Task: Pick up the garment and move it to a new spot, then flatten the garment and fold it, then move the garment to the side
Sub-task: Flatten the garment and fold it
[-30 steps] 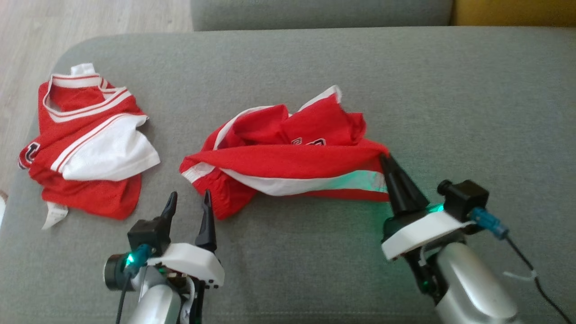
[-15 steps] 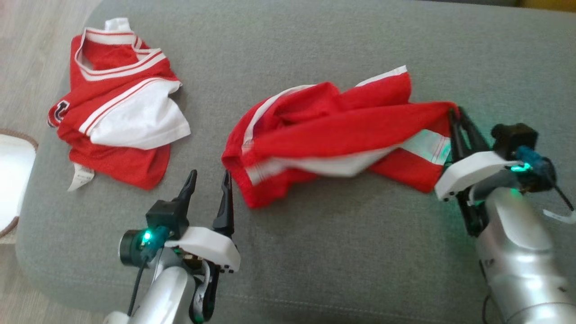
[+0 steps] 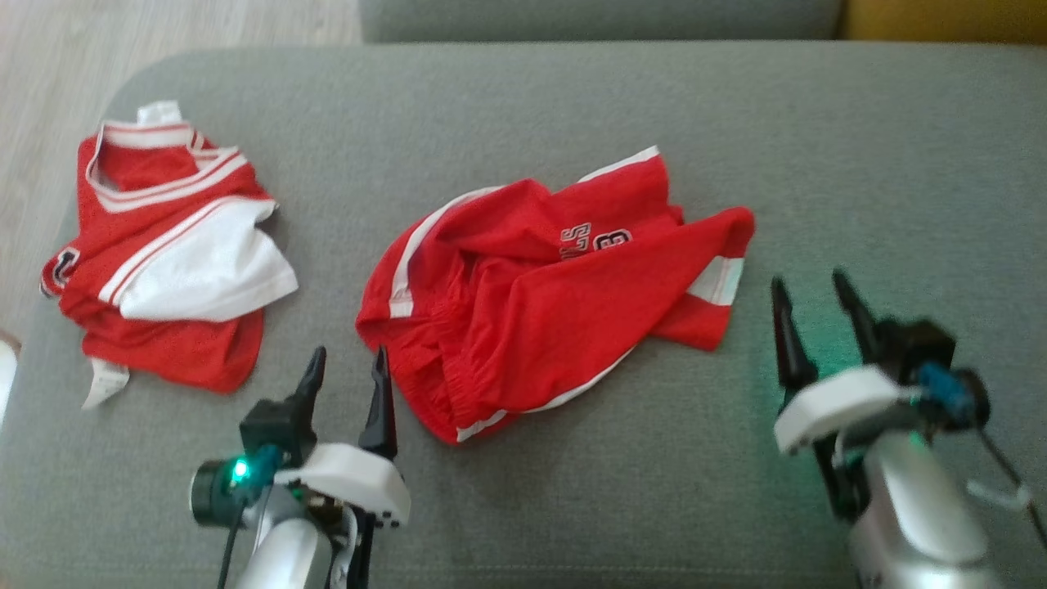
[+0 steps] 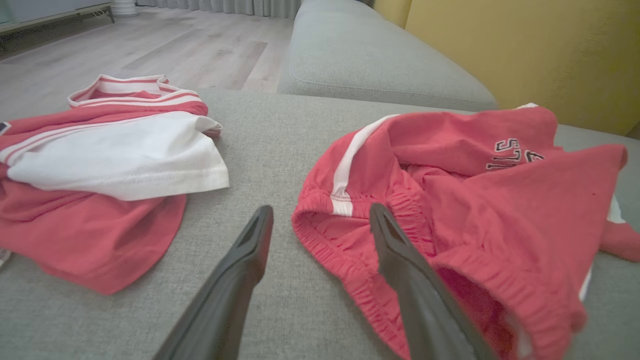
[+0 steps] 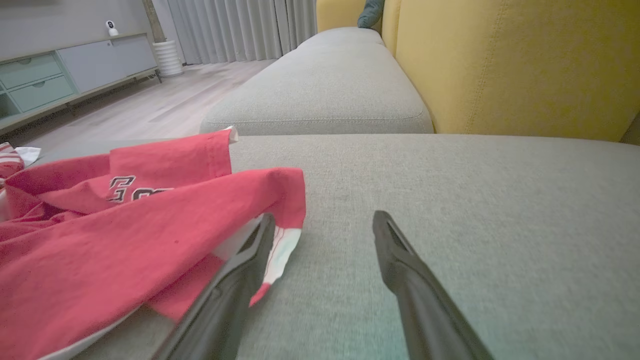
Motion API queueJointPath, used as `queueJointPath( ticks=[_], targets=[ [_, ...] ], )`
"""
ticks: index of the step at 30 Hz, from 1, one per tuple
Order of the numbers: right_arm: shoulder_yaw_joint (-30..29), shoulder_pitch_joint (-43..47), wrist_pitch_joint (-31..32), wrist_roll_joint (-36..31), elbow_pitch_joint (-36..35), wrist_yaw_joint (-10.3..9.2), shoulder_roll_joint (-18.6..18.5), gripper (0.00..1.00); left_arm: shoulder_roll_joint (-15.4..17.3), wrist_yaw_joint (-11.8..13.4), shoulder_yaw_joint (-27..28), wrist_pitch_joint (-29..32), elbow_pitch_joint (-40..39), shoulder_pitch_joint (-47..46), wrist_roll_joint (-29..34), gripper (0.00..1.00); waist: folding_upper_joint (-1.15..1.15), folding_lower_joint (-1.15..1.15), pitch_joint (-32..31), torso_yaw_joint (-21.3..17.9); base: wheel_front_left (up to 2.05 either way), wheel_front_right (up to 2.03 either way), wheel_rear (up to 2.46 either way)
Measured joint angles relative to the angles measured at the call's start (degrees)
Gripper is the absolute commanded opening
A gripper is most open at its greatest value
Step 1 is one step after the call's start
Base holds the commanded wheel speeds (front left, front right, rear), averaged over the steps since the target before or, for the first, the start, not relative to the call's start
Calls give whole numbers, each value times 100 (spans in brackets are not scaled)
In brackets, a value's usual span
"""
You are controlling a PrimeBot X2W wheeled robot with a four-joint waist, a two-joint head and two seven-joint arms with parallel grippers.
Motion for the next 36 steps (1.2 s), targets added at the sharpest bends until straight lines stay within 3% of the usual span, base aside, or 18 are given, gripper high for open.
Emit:
queueJointPath(
  ticks=[11, 24, 36],
  targets=[
    [302, 927, 0, 469, -609, 0, 74, 100, 18, -163, -82, 0, -76, 656, 85, 100, 0, 0, -492, -262, 0, 0, 0],
    [361, 949, 0, 501, -605, 0, 81, 100, 32, -558, -848, 0, 9, 686, -41, 100, 0, 0, -387, -356, 0, 0, 0],
    [330, 917, -1, 594, -600, 0, 83, 100, 46, -814, -856, 0, -490, 849, 233, 100, 0, 0, -334, -261, 0, 0, 0]
  ],
)
